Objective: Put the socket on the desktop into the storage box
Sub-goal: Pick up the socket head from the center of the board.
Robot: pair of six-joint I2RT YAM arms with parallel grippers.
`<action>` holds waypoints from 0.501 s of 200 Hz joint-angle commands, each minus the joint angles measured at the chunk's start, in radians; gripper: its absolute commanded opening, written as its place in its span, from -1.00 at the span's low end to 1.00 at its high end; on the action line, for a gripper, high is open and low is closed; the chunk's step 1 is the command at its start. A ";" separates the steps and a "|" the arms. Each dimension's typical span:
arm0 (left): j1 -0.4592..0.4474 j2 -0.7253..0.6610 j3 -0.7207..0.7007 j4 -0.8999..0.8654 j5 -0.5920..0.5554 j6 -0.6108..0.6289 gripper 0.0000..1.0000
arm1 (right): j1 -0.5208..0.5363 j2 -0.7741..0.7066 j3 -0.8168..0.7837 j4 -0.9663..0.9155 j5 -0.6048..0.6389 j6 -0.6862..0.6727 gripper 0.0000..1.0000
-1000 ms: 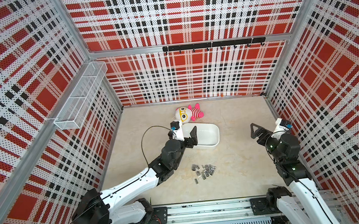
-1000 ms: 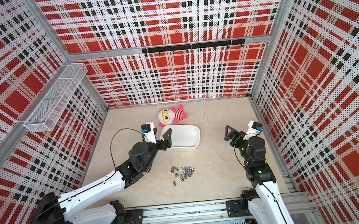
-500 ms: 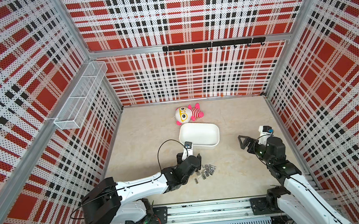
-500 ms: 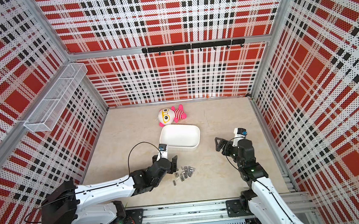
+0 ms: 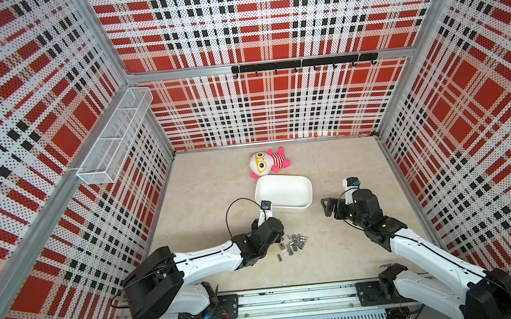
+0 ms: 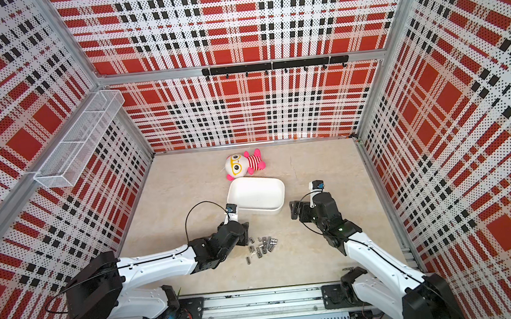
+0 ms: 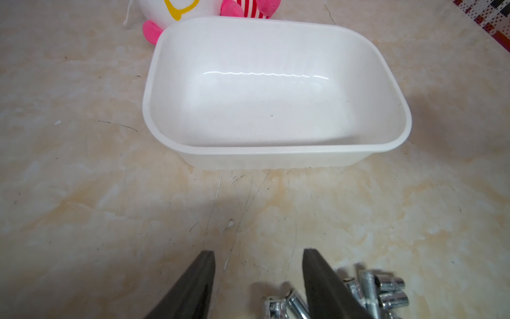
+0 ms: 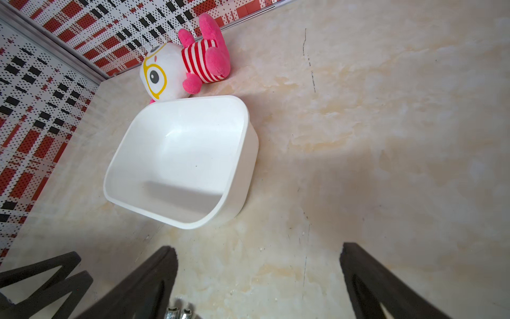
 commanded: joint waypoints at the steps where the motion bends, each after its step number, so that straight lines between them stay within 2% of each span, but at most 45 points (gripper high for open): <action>1: -0.001 0.018 -0.032 0.007 0.062 -0.027 0.14 | 0.009 -0.020 0.009 -0.002 0.044 -0.017 1.00; 31: -0.016 -0.011 -0.075 -0.015 0.030 -0.039 0.15 | 0.011 -0.023 0.009 -0.003 0.058 -0.018 1.00; 62: -0.039 -0.048 -0.101 -0.005 0.048 -0.036 0.15 | 0.011 -0.026 0.009 -0.013 0.087 -0.024 1.00; 100: -0.051 0.012 -0.079 0.003 0.082 -0.019 0.14 | 0.010 -0.020 0.010 -0.012 0.091 -0.024 1.00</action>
